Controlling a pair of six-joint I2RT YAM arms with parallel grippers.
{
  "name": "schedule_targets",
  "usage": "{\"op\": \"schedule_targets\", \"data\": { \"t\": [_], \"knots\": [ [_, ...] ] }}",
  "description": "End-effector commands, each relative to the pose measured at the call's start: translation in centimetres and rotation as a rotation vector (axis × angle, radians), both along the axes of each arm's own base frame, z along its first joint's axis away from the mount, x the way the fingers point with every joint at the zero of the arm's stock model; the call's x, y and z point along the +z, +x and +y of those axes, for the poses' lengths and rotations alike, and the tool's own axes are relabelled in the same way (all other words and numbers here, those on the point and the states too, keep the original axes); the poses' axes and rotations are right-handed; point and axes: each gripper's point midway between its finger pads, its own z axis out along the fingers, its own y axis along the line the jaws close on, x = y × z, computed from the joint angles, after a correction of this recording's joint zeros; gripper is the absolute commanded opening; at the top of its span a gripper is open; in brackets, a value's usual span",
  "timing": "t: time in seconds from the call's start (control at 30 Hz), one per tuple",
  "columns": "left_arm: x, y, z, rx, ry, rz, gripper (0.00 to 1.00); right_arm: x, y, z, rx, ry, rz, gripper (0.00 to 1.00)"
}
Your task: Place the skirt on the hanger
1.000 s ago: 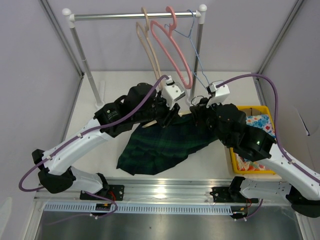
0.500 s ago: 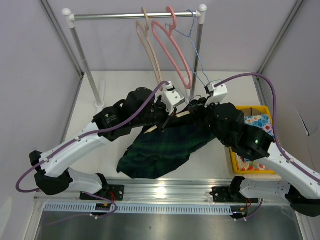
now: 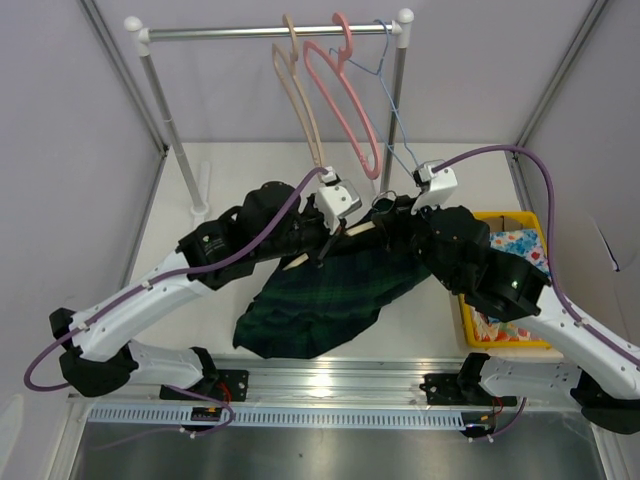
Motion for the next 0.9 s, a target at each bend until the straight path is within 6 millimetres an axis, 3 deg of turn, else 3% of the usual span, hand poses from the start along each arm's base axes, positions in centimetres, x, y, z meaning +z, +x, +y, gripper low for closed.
{"op": "schedule_targets", "data": {
  "t": [0.0, 0.13, 0.27, 0.43, 0.7, 0.87],
  "knots": [
    [4.0, 1.1, 2.7, 0.115, -0.095, -0.09, 0.0, 3.8, 0.4, -3.4, -0.121, 0.111, -0.067, 0.32],
    [4.0, 1.3, 3.1, 0.13, -0.092, -0.091, 0.0, 2.9, 0.4, -4.8, -0.17, 0.123, -0.047, 0.43],
    [4.1, 1.4, 3.5, 0.138, -0.096, -0.091, 0.0, 2.8, 0.0, -6.6, -0.225, 0.137, -0.031, 0.43],
    [4.4, 1.2, 3.7, 0.137, -0.101, -0.093, 0.0, 0.6, 0.0, -8.8, -0.316, 0.083, 0.016, 0.39],
    [4.4, 1.1, 3.7, 0.129, -0.099, -0.091, 0.0, -2.6, 0.7, -6.2, -0.266, 0.023, 0.099, 0.34],
    [4.4, 1.0, 3.5, 0.12, -0.098, -0.087, 0.0, -4.2, 1.5, -4.7, -0.261, 0.001, 0.137, 0.36]
  ]
}}
